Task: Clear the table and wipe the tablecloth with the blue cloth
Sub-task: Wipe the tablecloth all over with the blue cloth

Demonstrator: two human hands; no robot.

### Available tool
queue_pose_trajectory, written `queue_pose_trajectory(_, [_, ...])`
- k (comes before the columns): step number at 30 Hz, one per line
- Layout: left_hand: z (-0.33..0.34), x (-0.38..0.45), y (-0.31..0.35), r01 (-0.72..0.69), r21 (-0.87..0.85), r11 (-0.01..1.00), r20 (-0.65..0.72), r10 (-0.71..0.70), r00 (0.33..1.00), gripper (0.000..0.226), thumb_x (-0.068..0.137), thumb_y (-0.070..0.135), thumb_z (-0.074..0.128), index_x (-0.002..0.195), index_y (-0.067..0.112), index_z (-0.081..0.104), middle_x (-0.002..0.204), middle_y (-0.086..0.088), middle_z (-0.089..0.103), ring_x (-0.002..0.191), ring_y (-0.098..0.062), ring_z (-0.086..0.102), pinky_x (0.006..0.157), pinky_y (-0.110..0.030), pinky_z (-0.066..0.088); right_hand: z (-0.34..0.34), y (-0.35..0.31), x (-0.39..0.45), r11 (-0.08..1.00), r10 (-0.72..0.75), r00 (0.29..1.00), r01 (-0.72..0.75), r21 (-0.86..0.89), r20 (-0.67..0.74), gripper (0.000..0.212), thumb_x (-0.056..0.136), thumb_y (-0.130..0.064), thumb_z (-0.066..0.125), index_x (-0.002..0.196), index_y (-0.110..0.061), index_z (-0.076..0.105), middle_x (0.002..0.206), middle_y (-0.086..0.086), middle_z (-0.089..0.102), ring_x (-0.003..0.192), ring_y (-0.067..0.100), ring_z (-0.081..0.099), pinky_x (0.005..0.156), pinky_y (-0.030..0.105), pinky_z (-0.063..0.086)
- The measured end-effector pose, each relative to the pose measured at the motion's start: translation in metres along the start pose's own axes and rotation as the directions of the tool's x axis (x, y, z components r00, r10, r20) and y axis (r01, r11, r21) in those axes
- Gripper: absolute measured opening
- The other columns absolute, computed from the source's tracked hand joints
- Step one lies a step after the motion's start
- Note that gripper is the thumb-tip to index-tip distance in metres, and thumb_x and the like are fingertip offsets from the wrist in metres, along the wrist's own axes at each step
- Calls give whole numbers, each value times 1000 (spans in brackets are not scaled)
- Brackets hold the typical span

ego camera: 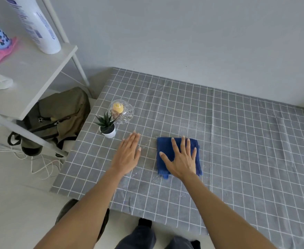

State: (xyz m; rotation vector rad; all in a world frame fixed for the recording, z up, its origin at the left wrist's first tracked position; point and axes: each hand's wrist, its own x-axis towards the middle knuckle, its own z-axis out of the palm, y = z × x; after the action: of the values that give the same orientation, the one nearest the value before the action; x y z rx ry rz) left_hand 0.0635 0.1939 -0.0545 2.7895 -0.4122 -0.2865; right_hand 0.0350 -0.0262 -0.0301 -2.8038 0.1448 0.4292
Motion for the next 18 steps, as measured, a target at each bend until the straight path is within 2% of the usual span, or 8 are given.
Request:
queue_pose_trajectory(2, [5, 3, -9, 35, 13, 999, -1, -35, 999, 69, 91, 49, -5, 151, 15, -2, 157, -1, -10, 144, -14, -11, 118, -32, -5, 12, -4, 1, 997, 67, 998, -66, -31, 16, 97, 74, -86, 15, 150, -35, -13, 157, 5, -25, 143, 27, -24, 113, 54, -15])
queue_pose_trajectory(5, [15, 1, -14, 53, 31, 998, -35, -52, 998, 62, 96, 46, -1, 151, 19, -4, 157, 2, -13, 145, -12, -14, 118, -36, -5, 21, -6, -1, 992, 110, 993, -112, -63, -37, 98, 72, -89, 17, 147, -38, -20, 156, 4, -29, 143, 28, -25, 113, 57, -14])
queue_pose_trajectory(11, [22, -2, -16, 71, 60, 996, -110, -64, 992, 55, 99, 36, 5, 152, 22, -1, 158, 5, -9, 145, -9, -10, 120, -39, -1, 27, -4, 1, 988, 128, 990, -133, -81, -61, 88, 77, -85, 17, 147, -43, -15, 157, -3, -25, 144, 27, -22, 111, 61, -15])
queue_pose_trajectory(18, [20, -2, -19, 69, 63, 996, -111, -61, 992, 53, 100, 35, 5, 152, 24, -1, 158, 7, -8, 146, -9, -9, 120, -40, -1, 24, 7, -2, 988, 154, 983, -157, -17, -95, 68, 89, -67, 20, 148, -47, -6, 159, -9, -16, 145, 26, -18, 112, 61, -12])
